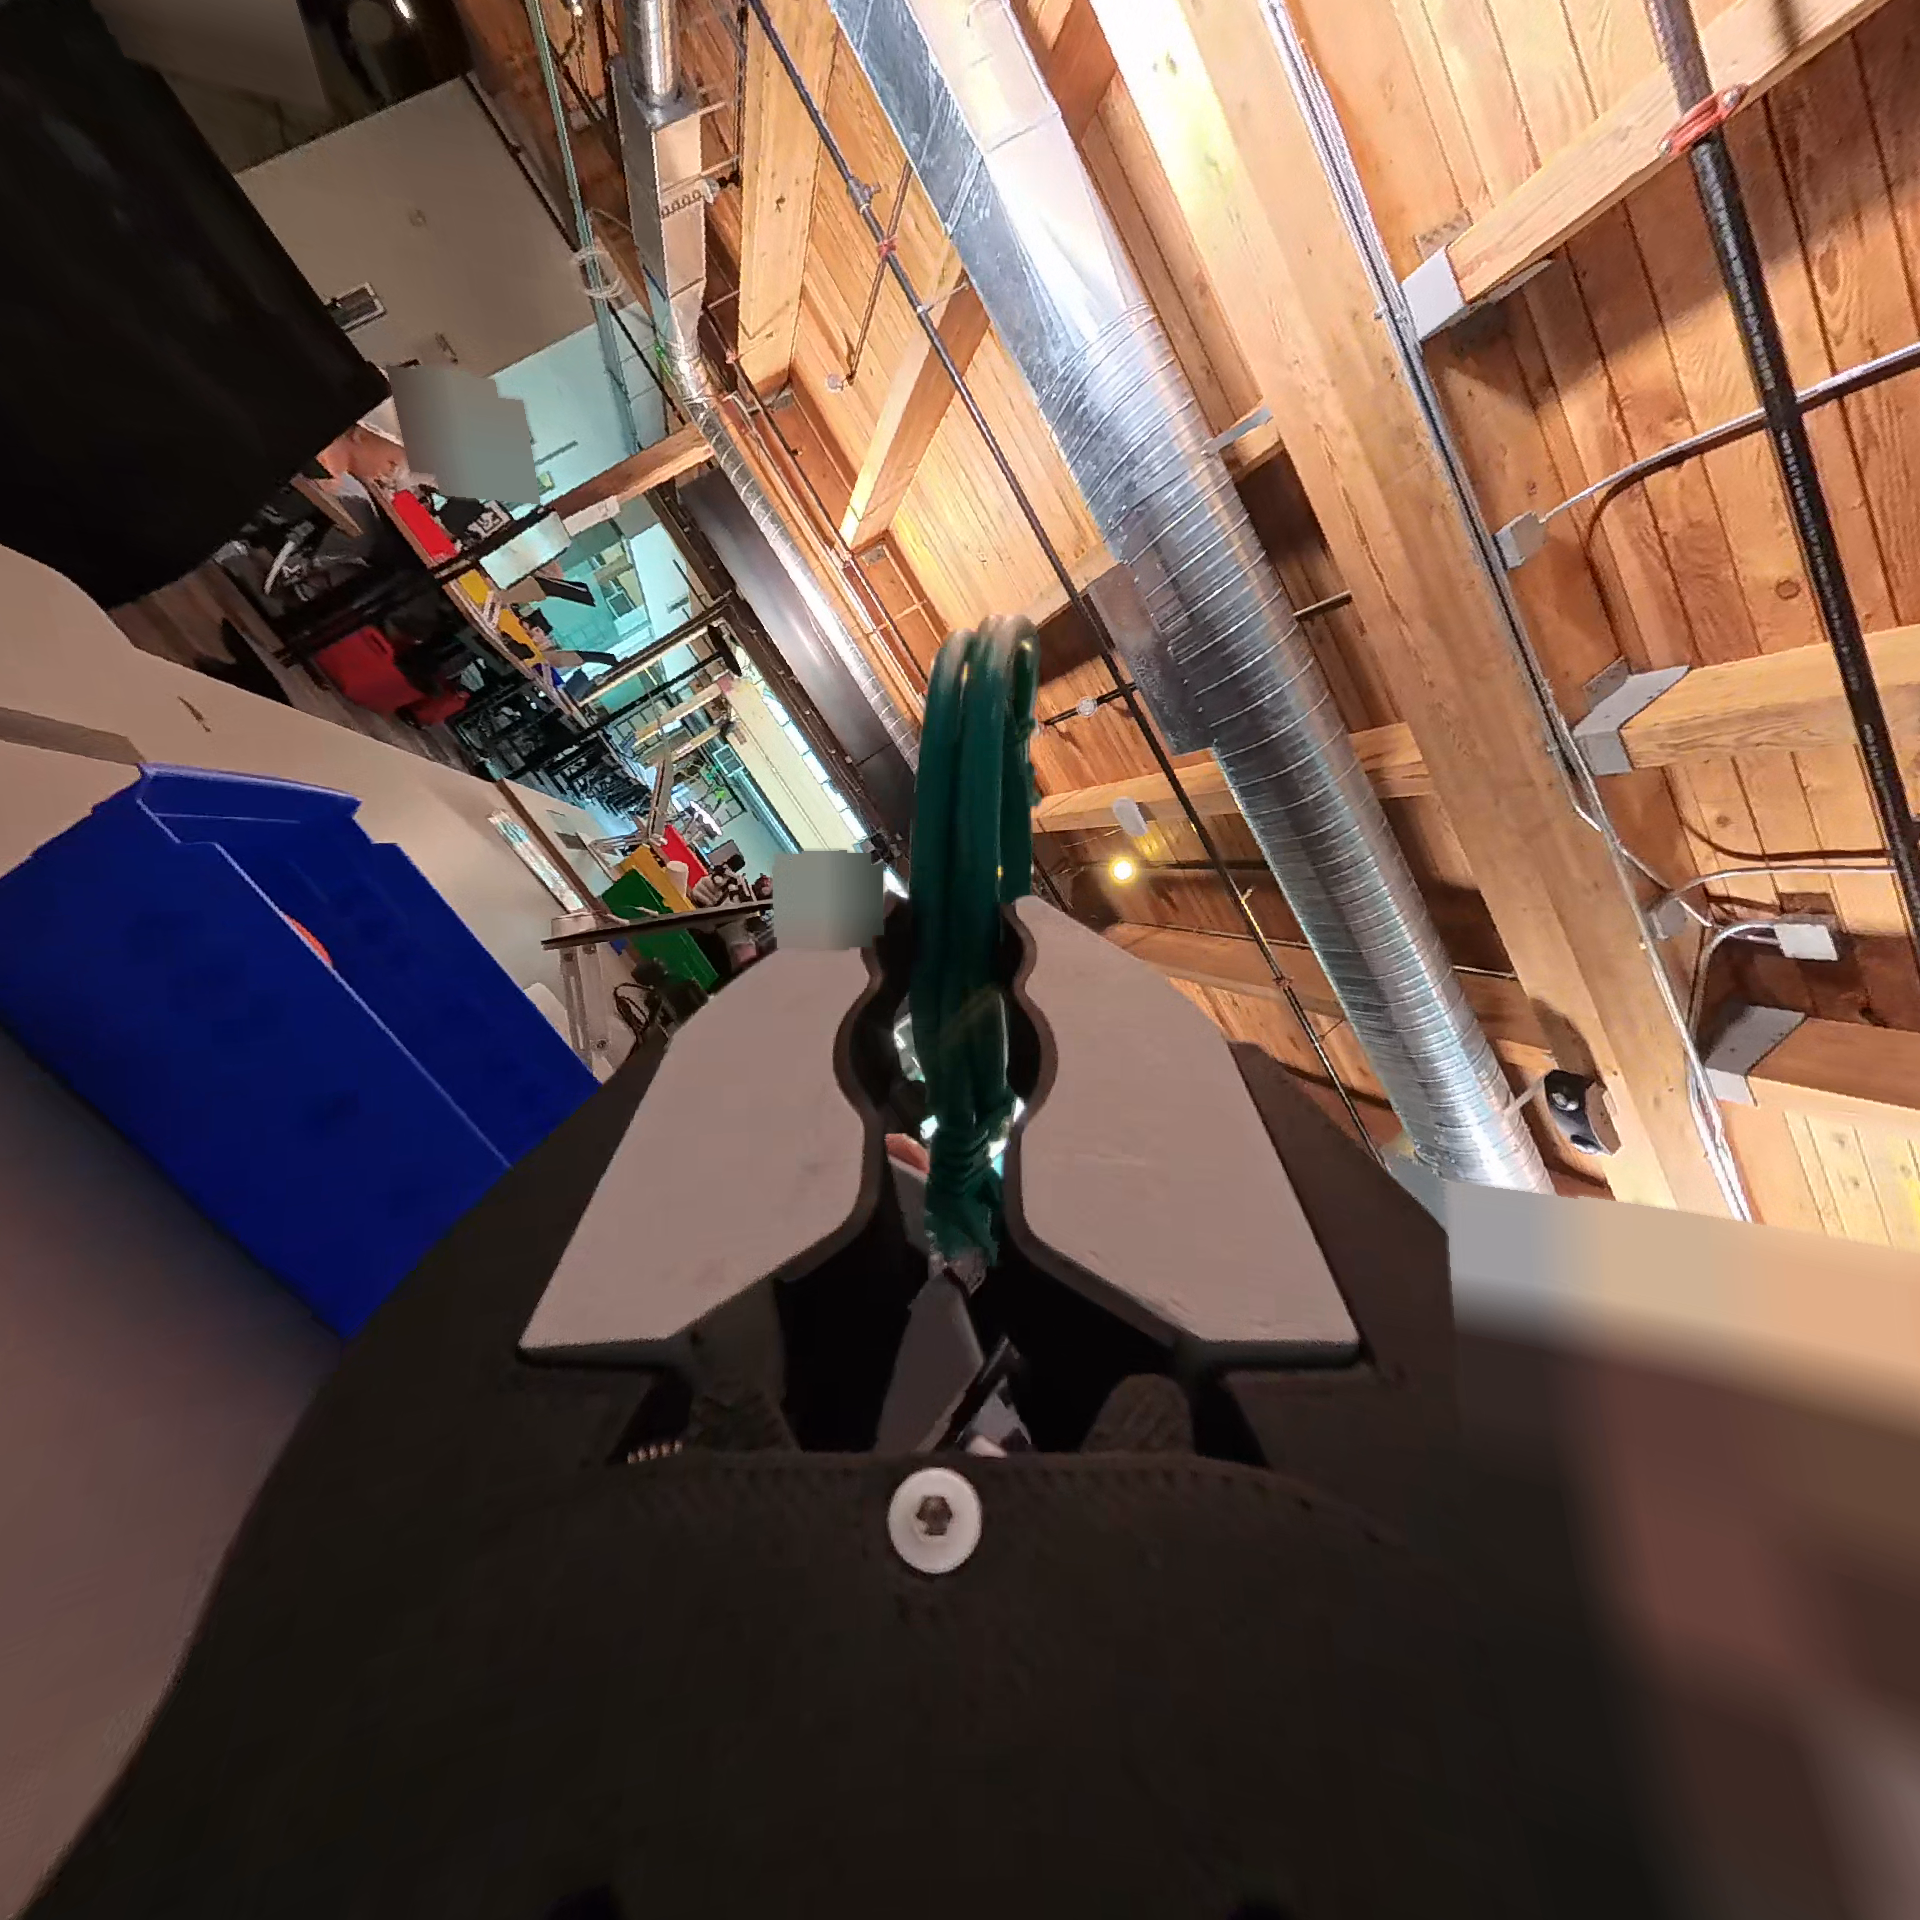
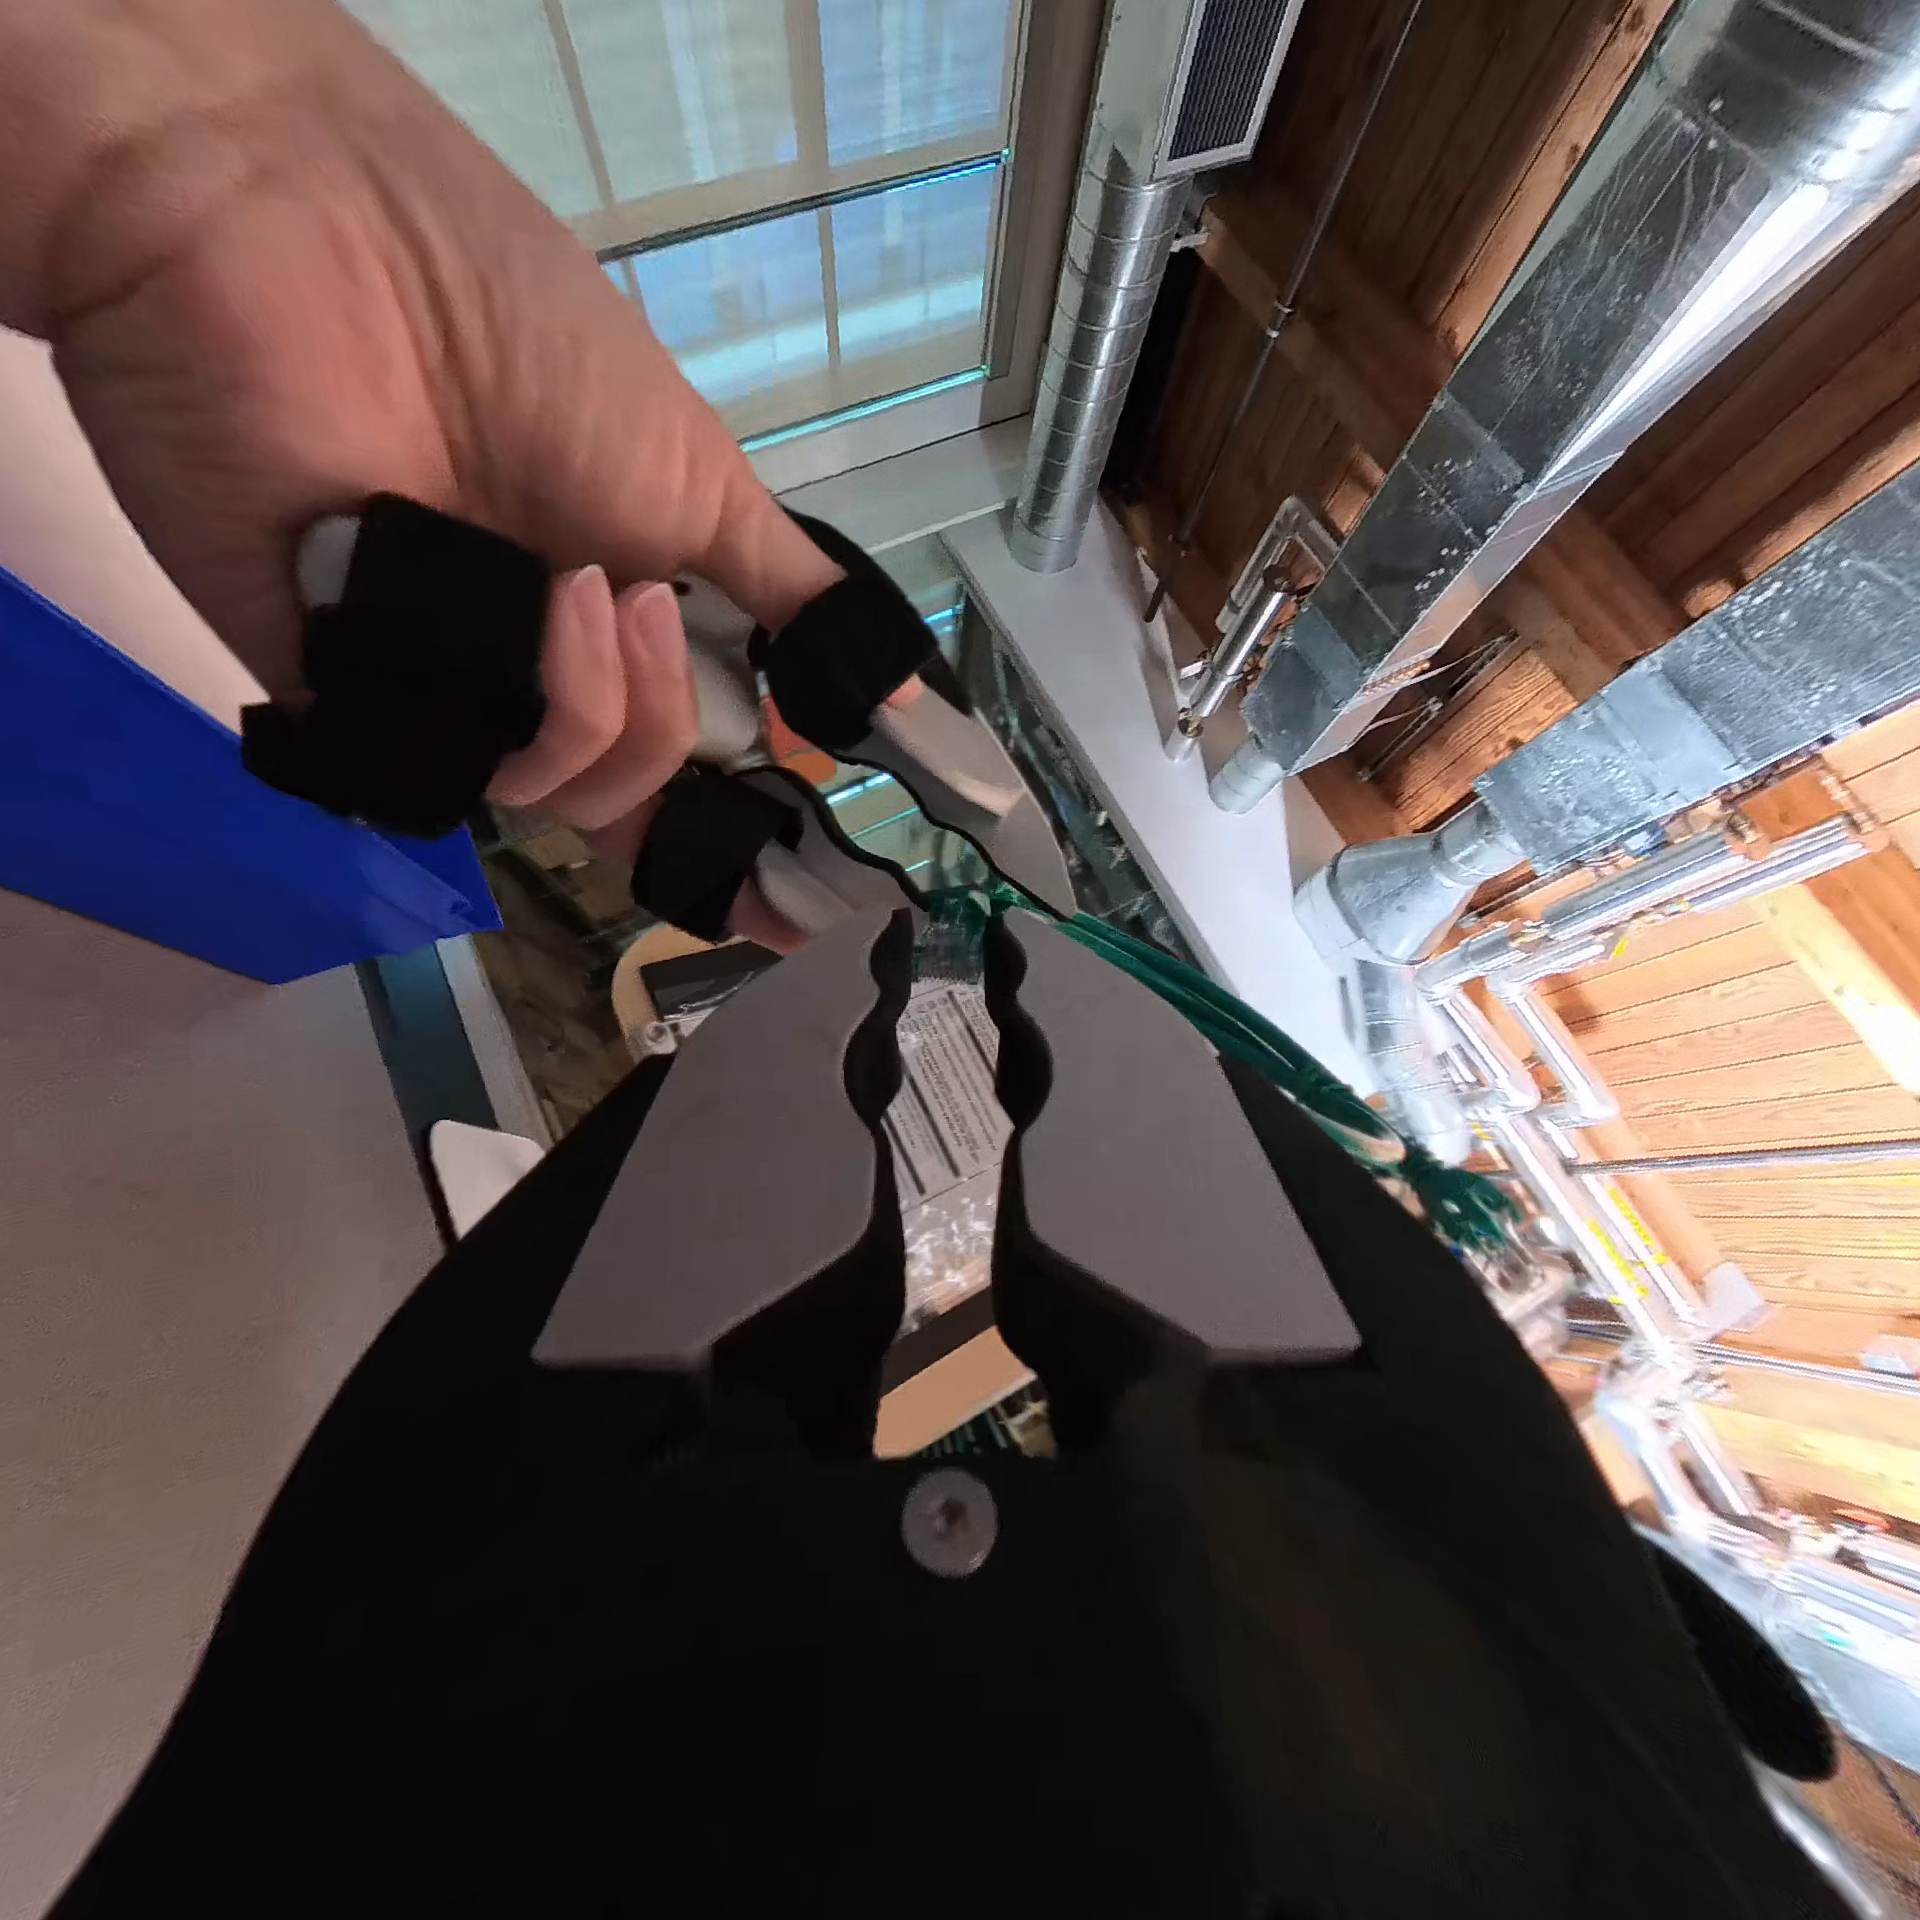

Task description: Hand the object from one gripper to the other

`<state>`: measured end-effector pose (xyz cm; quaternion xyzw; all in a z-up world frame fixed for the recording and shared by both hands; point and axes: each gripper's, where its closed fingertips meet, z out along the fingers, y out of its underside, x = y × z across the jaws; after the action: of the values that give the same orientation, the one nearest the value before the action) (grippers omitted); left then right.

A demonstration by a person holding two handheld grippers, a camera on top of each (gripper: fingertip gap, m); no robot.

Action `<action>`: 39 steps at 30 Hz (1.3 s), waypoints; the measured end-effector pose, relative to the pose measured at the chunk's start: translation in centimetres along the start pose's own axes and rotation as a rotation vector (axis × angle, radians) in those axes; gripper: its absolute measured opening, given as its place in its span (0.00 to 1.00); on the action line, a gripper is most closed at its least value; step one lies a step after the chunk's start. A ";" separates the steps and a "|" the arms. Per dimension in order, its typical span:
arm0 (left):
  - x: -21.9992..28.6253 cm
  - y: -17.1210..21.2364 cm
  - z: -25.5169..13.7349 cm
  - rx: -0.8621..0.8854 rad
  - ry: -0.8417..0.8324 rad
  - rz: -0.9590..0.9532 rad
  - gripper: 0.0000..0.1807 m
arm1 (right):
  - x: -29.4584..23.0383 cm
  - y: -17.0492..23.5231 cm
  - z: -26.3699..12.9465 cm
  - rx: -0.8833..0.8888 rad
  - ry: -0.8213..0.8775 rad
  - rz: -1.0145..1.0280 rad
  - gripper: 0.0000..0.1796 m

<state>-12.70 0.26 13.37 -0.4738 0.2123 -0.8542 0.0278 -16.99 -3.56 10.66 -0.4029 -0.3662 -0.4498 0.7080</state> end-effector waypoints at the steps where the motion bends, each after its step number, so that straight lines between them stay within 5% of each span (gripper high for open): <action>1: 0.1 0.0 0.0 -0.005 0.010 -0.006 0.09 | 0.4 0.0 0.0 -0.003 -0.011 0.021 0.07; 7: -0.4 -1.8 -0.4 0.003 -0.024 0.154 0.26 | 4.0 1.3 -0.2 -0.038 -0.087 0.343 0.07; 14: -0.6 -5.9 -2.8 0.028 -0.123 0.443 0.26 | 6.7 7.7 -0.1 -0.073 -0.238 1.228 0.07; 20: -2.1 -3.6 -1.9 -0.165 -0.391 0.935 0.29 | 6.3 12.1 -0.4 -0.056 -0.272 1.752 0.07; 28: -7.0 -1.2 -1.9 -0.459 -0.917 1.601 0.42 | 3.5 10.4 0.4 -0.118 -0.343 1.774 0.07; 31: -7.1 -0.8 -1.5 -0.473 -1.029 1.885 0.35 | 2.6 9.4 0.6 -0.142 -0.358 1.729 0.07; 35: -7.3 -0.2 -1.1 -0.474 -1.108 2.025 0.33 | 1.4 7.9 0.9 -0.175 -0.377 1.654 0.07; 39: -6.4 -0.7 -1.2 -0.421 -1.183 2.266 0.16 | 1.2 6.9 1.0 -0.182 -0.350 1.578 0.07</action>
<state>-10.03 2.86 8.00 -0.3299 0.5780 0.0322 0.7457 -10.36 -1.19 10.47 -0.6629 -0.0416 0.2233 0.7134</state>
